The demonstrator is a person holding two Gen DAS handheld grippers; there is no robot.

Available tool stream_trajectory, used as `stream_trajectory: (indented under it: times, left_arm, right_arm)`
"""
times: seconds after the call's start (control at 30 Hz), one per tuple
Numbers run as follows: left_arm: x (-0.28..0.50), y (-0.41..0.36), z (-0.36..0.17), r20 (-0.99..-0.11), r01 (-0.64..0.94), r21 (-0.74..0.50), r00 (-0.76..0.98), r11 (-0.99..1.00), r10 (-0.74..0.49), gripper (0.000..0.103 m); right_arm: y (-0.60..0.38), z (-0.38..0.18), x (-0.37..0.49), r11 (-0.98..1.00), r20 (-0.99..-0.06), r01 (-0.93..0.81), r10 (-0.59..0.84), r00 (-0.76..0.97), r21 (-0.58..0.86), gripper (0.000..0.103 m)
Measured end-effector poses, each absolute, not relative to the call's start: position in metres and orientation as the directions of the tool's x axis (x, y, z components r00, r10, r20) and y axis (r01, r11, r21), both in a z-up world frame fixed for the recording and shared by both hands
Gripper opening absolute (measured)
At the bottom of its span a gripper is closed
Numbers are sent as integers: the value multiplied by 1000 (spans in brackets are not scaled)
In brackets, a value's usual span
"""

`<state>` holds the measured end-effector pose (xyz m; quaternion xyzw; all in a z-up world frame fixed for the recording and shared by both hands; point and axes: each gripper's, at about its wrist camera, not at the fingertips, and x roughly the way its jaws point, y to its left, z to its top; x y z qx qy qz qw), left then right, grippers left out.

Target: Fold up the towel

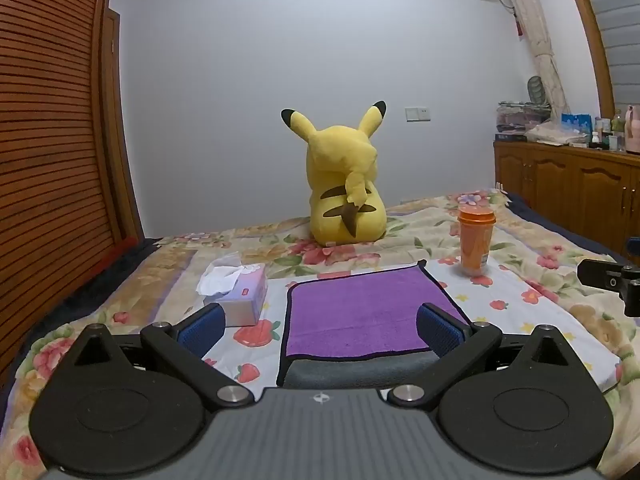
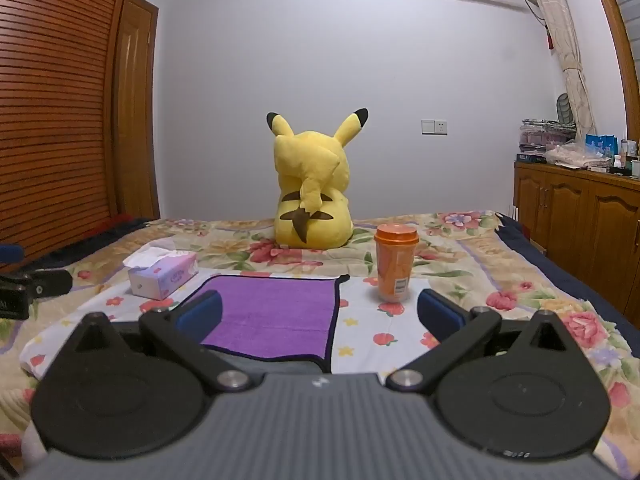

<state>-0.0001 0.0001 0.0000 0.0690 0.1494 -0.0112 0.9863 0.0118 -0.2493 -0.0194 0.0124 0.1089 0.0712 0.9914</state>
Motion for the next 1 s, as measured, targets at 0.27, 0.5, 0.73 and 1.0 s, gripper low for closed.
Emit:
stream_trajectory:
  times: [0.27,0.5,0.73,1.0]
  left_arm:
    - [0,3,1,-294,41,130,956,991,-1,103]
    - [0,0,0,-294,42,135,956,990,0,103]
    - [0,0,0,-293,41,135,956,990,0,103]
    - [0,0,0,-293,41,136,956,990,1,103]
  right_arm:
    - [-250,-20,12,990,-215,-137,142,966,38,103]
    - [-250,-20,13,990,-215,-138,143,966,38,103]
    - [-251,-20,13,990,-216,-137,142,966,38,103]
    - [-252,-20,13,990,-218,-138,143,966,37,103]
